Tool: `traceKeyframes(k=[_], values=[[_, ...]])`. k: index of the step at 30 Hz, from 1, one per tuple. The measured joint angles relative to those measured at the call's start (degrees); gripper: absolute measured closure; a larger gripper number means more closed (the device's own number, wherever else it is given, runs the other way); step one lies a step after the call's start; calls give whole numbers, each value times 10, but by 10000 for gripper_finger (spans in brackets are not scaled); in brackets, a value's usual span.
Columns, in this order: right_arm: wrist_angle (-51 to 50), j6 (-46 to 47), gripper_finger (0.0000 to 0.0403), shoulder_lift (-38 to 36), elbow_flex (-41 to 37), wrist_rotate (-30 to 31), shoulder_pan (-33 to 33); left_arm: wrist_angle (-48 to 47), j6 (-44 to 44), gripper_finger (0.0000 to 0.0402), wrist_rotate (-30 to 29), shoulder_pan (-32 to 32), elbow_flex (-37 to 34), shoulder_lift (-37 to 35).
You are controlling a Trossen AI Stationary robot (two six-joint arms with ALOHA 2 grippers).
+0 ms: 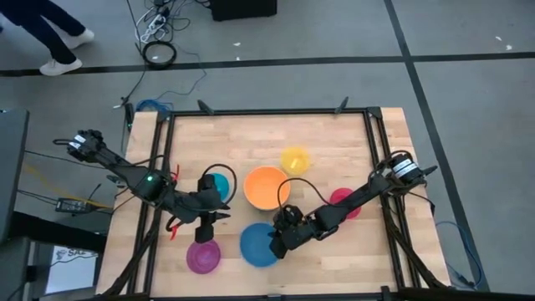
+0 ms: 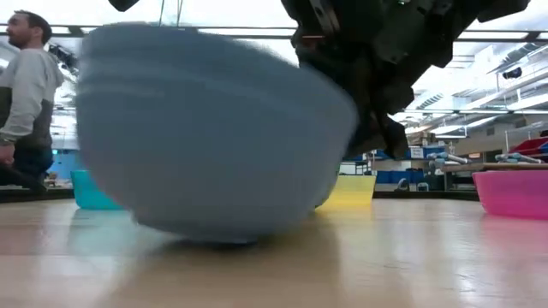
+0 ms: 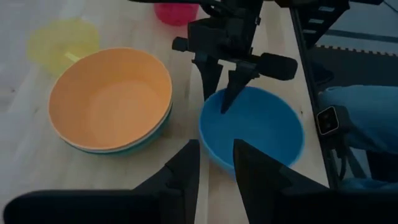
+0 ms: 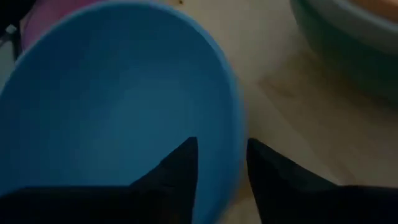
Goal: Nest bowls inside each other
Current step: Stack the blue bowl on top of the orange bowl
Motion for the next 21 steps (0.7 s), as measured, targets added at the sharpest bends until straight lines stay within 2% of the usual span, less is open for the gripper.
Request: traceKeyframes(k=[5,6,12,17,21], values=[[5,-23,381,-4,0,-3,0,-1,2,296,0,0,0,0],[8,-31,391,-5,0,-6,0,0,2,296,0,0,0,0],[4,-56,400,-43,0,10,8,-1,2,296,-1,0,0,0],[-4,-114,401,-121,0,94,14,2,8,296,-15,0,0,0],[-43,-164,402,-163,0,140,-31,32,34,296,-25,0,0,0]])
